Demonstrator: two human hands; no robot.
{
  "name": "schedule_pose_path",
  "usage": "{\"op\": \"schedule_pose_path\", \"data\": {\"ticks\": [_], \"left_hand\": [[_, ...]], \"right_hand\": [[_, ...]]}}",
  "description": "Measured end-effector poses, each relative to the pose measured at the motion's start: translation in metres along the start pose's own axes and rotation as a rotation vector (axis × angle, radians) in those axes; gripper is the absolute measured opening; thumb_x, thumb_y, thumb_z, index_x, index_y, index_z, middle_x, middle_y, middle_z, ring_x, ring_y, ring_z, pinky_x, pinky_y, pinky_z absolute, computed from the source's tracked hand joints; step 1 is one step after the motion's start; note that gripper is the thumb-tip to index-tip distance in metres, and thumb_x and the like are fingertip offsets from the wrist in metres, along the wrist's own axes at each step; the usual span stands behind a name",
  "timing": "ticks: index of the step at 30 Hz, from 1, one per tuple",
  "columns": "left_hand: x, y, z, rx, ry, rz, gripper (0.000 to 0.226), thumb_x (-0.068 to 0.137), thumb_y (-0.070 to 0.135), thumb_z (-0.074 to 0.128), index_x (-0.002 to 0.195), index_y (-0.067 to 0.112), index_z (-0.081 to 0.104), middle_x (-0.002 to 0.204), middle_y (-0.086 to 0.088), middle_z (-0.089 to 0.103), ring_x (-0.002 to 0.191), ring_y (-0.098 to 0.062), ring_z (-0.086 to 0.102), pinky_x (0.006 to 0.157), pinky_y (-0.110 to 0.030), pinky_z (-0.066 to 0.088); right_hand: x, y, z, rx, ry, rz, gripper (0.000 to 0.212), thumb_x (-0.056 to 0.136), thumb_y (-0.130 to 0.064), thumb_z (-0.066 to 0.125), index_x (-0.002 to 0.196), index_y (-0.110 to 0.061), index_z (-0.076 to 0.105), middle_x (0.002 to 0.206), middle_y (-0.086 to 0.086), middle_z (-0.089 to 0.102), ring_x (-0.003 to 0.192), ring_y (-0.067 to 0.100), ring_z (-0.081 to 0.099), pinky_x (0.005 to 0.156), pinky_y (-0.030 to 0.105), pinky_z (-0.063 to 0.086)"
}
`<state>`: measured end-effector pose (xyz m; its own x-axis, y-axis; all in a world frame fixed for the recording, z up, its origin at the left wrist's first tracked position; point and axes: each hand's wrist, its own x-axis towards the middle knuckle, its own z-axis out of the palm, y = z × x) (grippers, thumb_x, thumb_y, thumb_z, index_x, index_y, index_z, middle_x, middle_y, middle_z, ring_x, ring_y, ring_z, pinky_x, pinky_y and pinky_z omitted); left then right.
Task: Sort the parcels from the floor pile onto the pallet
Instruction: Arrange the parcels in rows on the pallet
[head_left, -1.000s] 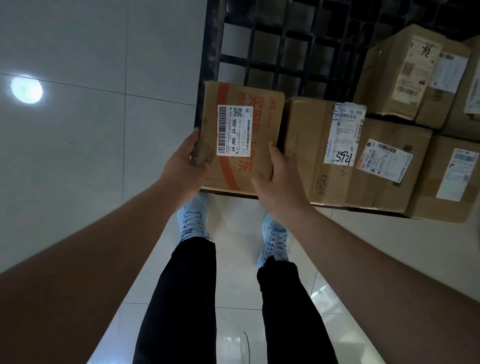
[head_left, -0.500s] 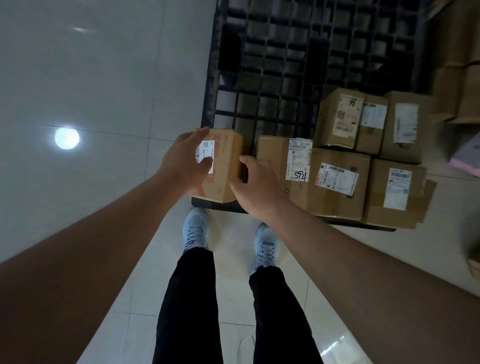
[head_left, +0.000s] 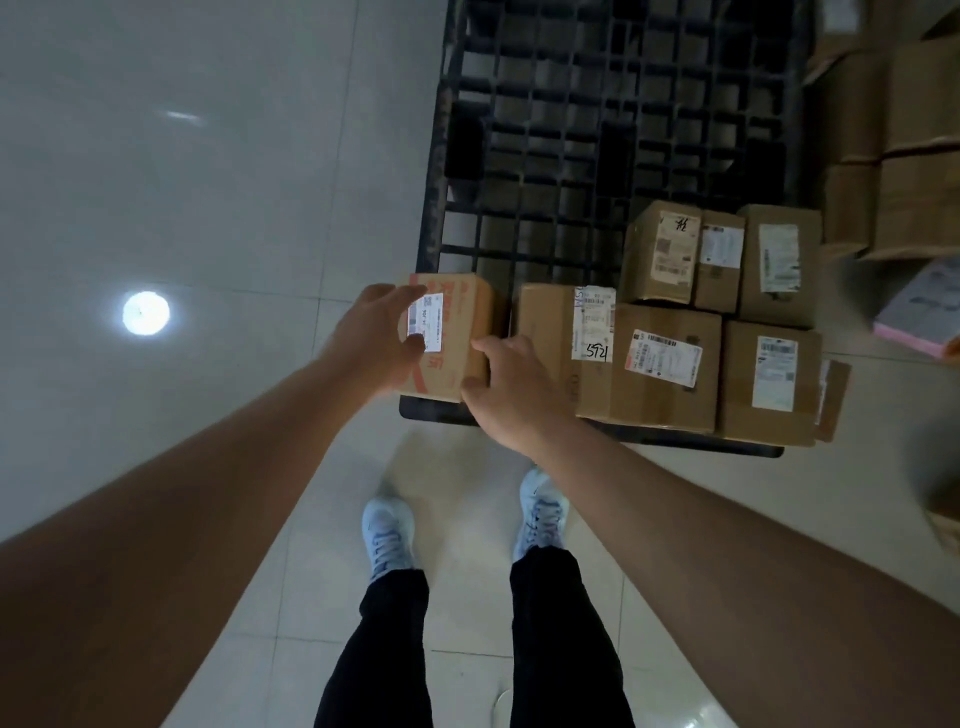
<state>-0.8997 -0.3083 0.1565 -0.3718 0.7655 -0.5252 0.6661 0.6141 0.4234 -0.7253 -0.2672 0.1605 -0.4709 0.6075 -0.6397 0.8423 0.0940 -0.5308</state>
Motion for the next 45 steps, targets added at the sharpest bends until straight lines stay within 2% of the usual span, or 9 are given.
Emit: {"op": "schedule_pose_path", "data": {"ticks": [6,14,17,19,23,26,31,39,45], "left_hand": [[0.04,-0.063,0.057,-0.016,-0.079,-0.042,0.067,0.097,0.015,0.059,0.158,0.031,0.039,0.158,-0.006,0.039,0.137,-0.032,0.049,0.106,-0.037,0.044],[0.095,-0.122,0.124,-0.015,-0.141,-0.116,0.074,0.096,0.017,0.061,0.16,0.038,0.031,0.154,-0.01,0.038,0.123,-0.036,0.057,0.083,-0.037,0.057],[0.107,-0.128,0.141,-0.078,-0.142,-0.165,0.078,0.095,0.02,0.062,0.16,0.043,0.026,0.147,-0.013,0.042,0.108,-0.035,0.06,0.058,-0.024,0.05],[0.11,-0.127,0.149,-0.155,-0.13,-0.233,0.083,0.095,0.025,0.064,0.161,0.046,0.018,0.145,-0.014,0.044,0.098,-0.028,0.057,0.048,-0.019,0.039],[0.106,-0.116,0.158,-0.307,-0.141,-0.338,0.095,0.097,0.03,0.067,0.163,0.043,-0.001,0.152,-0.013,0.048,0.115,-0.033,0.061,0.065,-0.034,0.056],[0.103,-0.105,0.161,-0.356,-0.171,-0.342,0.085,0.096,0.017,0.064,0.163,0.031,0.013,0.137,-0.01,0.06,0.107,-0.032,0.066,0.075,-0.045,0.061],[0.095,-0.098,0.166,-0.382,-0.132,-0.326,0.055,0.089,0.013,0.065,0.142,0.02,0.049,0.116,-0.002,0.066,0.095,-0.024,0.067,0.072,-0.042,0.061],[0.079,-0.112,0.163,-0.396,-0.119,-0.327,0.052,0.088,0.014,0.063,0.137,0.026,0.053,0.111,0.004,0.069,0.1,-0.021,0.068,0.078,-0.042,0.06],[0.074,-0.111,0.168,-0.449,-0.023,-0.299,0.05,0.095,0.018,0.058,0.144,0.027,0.051,0.12,0.0,0.069,0.104,-0.021,0.069,0.083,-0.042,0.061]], "right_hand": [[0.056,0.025,0.063,-0.191,-0.085,-0.035,0.063,0.106,-0.035,0.053,0.163,-0.024,0.029,0.168,0.003,0.023,0.143,0.031,0.043,0.113,0.044,0.042],[0.117,0.073,0.125,-0.536,-0.132,-0.091,0.08,0.104,-0.043,0.053,0.167,-0.031,0.006,0.174,-0.004,-0.009,0.158,0.042,0.01,0.124,0.057,0.026],[0.117,0.087,0.128,-0.565,-0.098,-0.12,0.082,0.103,-0.044,0.052,0.167,-0.029,0.002,0.174,-0.004,-0.013,0.158,0.044,0.009,0.125,0.056,0.021],[0.116,0.093,0.126,-0.525,-0.028,-0.106,0.079,0.102,-0.041,0.054,0.166,-0.021,0.012,0.173,0.004,0.001,0.153,0.041,0.023,0.122,0.052,0.029],[0.121,0.101,0.111,-0.223,0.041,0.04,0.059,0.1,-0.034,0.061,0.15,-0.014,0.037,0.152,0.012,0.025,0.135,0.033,0.04,0.107,0.045,0.048],[0.126,0.103,0.106,-0.034,0.082,0.041,0.058,0.098,-0.026,0.064,0.149,-0.019,0.036,0.151,0.008,0.022,0.129,0.028,0.046,0.097,0.037,0.049],[0.126,0.101,0.113,0.113,0.049,0.107,0.074,0.096,-0.033,0.068,0.158,-0.027,0.028,0.161,0.0,0.009,0.146,0.029,0.033,0.116,0.044,0.041],[0.117,0.104,0.122,0.164,-0.063,0.096,0.08,0.098,-0.046,0.061,0.165,-0.034,0.02,0.172,0.003,-0.019,0.161,0.025,-0.007,0.13,0.048,0.017],[0.115,0.109,0.129,0.169,-0.06,0.082,0.077,0.098,-0.054,0.058,0.164,-0.037,0.022,0.172,0.002,-0.024,0.162,0.028,-0.007,0.129,0.051,0.017]]}}
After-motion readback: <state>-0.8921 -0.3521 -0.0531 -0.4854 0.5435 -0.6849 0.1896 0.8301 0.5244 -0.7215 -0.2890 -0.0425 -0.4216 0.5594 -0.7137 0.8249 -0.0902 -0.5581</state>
